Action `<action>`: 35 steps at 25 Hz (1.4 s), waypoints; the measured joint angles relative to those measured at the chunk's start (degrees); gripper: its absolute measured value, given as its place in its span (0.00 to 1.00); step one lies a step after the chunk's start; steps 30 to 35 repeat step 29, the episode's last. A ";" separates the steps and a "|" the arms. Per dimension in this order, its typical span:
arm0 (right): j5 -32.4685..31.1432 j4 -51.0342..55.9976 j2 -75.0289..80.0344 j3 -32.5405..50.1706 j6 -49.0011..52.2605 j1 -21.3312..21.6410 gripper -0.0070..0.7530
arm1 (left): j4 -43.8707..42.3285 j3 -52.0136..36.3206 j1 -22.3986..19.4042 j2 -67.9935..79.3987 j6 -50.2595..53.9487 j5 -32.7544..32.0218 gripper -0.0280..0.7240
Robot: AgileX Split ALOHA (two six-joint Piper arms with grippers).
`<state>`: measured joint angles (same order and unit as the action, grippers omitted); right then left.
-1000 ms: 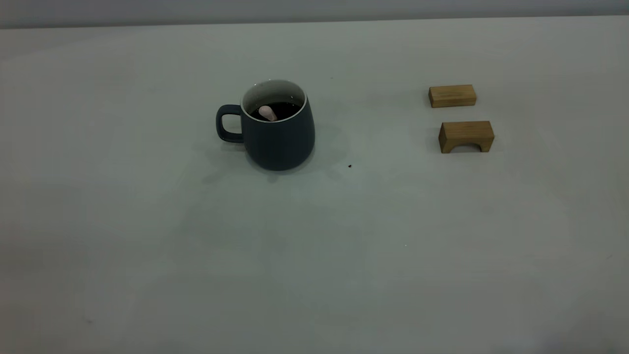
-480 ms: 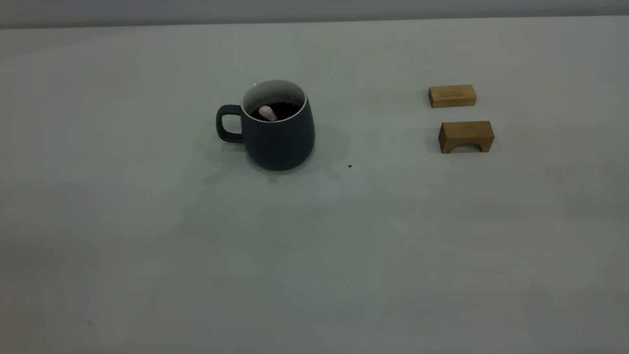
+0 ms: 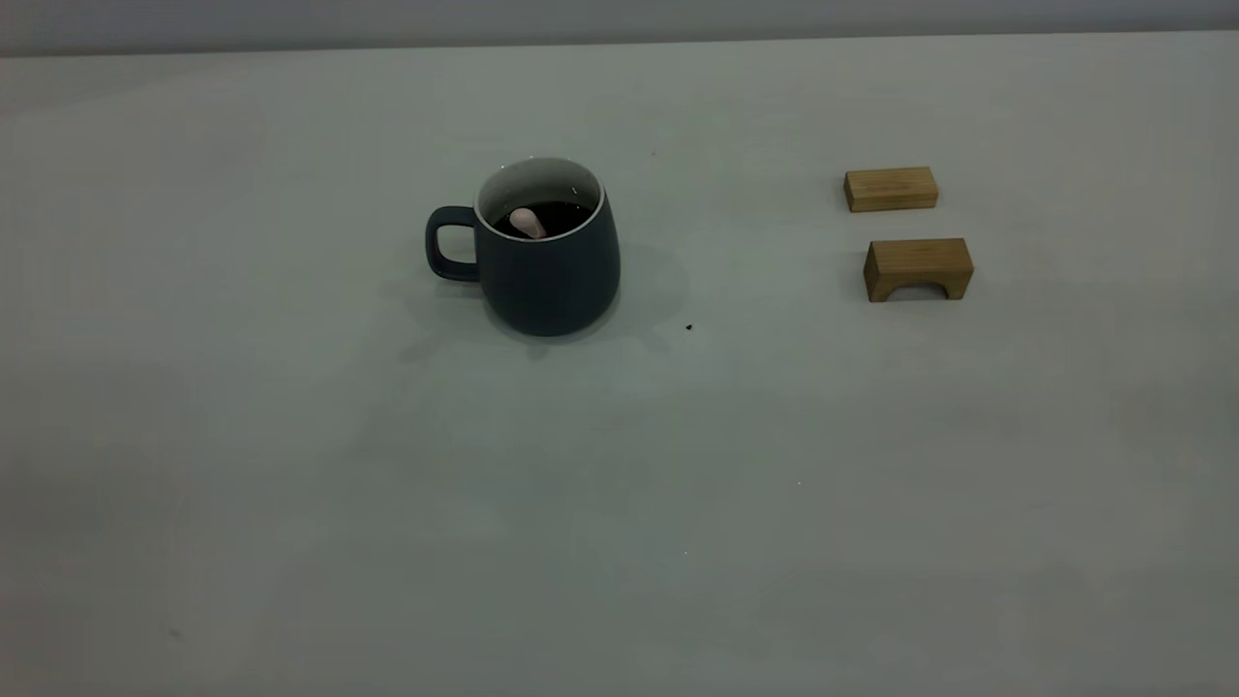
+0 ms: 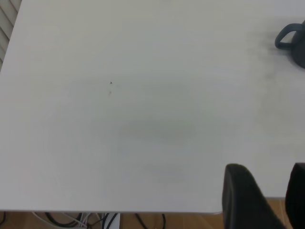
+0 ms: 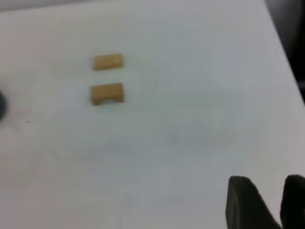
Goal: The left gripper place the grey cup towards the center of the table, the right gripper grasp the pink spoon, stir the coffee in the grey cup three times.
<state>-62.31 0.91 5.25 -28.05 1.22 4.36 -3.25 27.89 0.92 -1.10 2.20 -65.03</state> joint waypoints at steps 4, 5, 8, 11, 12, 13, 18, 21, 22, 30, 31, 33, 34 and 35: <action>-1.31 -1.45 -1.32 0.75 0.62 0.00 0.31 | 0.00 0.00 0.00 0.00 0.00 0.00 0.43; -1.79 -1.65 -2.24 0.97 0.62 0.00 0.31 | 0.00 0.00 0.00 0.00 0.00 0.00 0.43; -2.14 -1.92 -4.04 1.18 0.57 -1.13 0.32 | 0.00 0.00 0.00 0.00 0.00 0.00 0.43; -2.14 -1.98 -4.10 1.18 -0.02 -3.10 0.32 | 0.00 0.00 0.00 0.00 0.00 0.00 0.43; -2.16 -1.98 -4.10 1.18 -0.22 -3.89 0.32 | 0.00 0.00 0.00 0.00 0.00 0.00 0.43; -2.16 -1.98 -4.10 1.18 -0.45 -4.51 0.32 | 0.00 0.00 0.00 0.00 0.00 0.00 0.43; -2.21 -0.91 -4.10 1.18 -1.91 -5.00 0.32 | 0.00 0.00 0.00 0.00 0.00 0.00 0.43; -2.21 -0.91 -4.10 1.18 -1.91 -5.00 0.32 | 0.00 0.00 0.00 0.00 0.00 0.00 0.43; -2.21 -0.91 -4.10 1.18 -1.91 -5.00 0.32 | 0.00 0.00 0.00 0.00 0.00 0.00 0.43; -2.28 -0.61 -4.10 1.18 -1.91 -5.00 0.32 | 0.00 0.00 0.00 0.00 0.00 0.00 0.43; -2.28 -0.61 -4.10 1.18 -1.91 -5.00 0.32 | 0.00 0.00 0.00 0.00 0.00 0.00 0.43; -2.28 -0.61 -4.10 1.18 -1.91 -5.00 0.32 | 0.00 0.00 0.00 0.00 0.00 0.00 0.43; -2.28 -0.61 -4.10 1.18 -1.91 -5.00 0.32 | 0.00 0.00 0.00 0.00 0.00 0.00 0.43; -2.28 -0.61 -4.10 1.18 -1.91 -5.00 0.32 | 0.00 0.00 0.00 0.00 0.00 0.00 0.43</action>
